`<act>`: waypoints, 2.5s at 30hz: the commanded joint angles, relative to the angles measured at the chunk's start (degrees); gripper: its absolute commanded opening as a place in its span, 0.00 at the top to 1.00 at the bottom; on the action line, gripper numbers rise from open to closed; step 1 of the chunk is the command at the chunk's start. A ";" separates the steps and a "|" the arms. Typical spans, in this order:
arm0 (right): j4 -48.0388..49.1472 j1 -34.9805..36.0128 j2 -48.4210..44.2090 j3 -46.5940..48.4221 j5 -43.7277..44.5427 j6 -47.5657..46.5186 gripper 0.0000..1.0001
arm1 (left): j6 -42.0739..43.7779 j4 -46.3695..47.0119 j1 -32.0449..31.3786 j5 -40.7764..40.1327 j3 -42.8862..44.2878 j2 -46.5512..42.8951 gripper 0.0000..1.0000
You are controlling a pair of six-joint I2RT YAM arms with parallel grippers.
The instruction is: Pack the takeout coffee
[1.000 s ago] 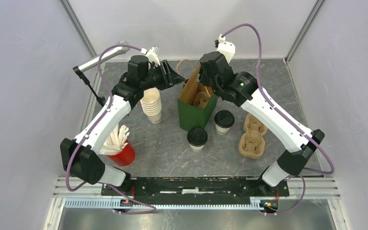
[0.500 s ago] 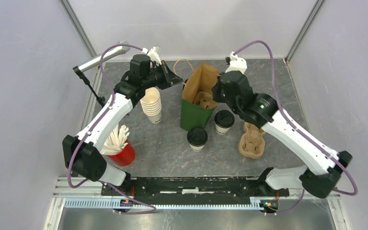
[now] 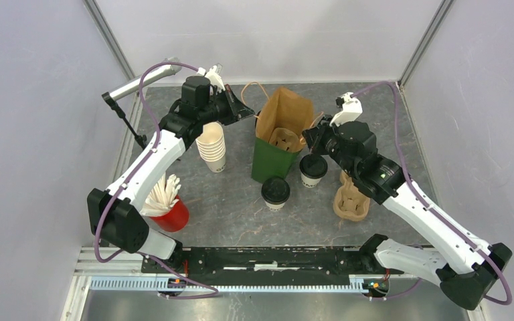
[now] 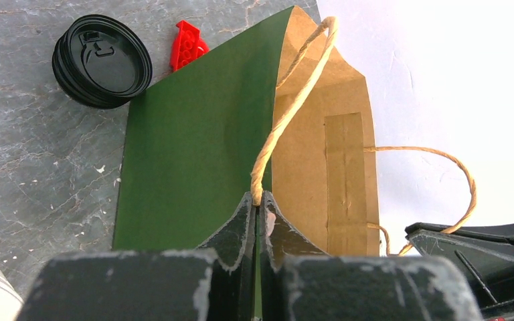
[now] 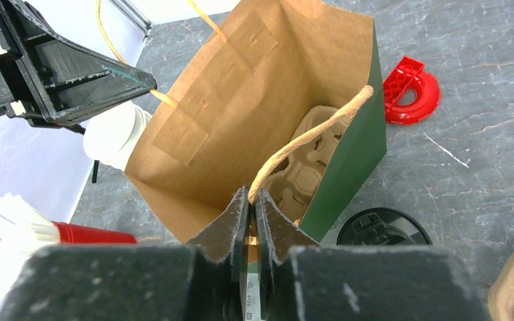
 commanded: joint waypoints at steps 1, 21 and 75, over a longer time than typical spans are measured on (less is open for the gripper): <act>4.22 -1.97 -2.57 -2.36 -0.81 0.43 0.92 | 0.68 -0.14 -0.02 -0.54 1.88 -0.03 0.98; 12.83 -12.02 -5.37 -17.09 -17.40 5.78 0.97 | 1.18 -0.85 -0.09 -0.05 0.90 -0.52 0.98; -2.22 -7.03 15.14 27.72 -16.00 4.90 0.75 | 1.84 -5.55 -0.02 2.49 4.40 -3.00 0.67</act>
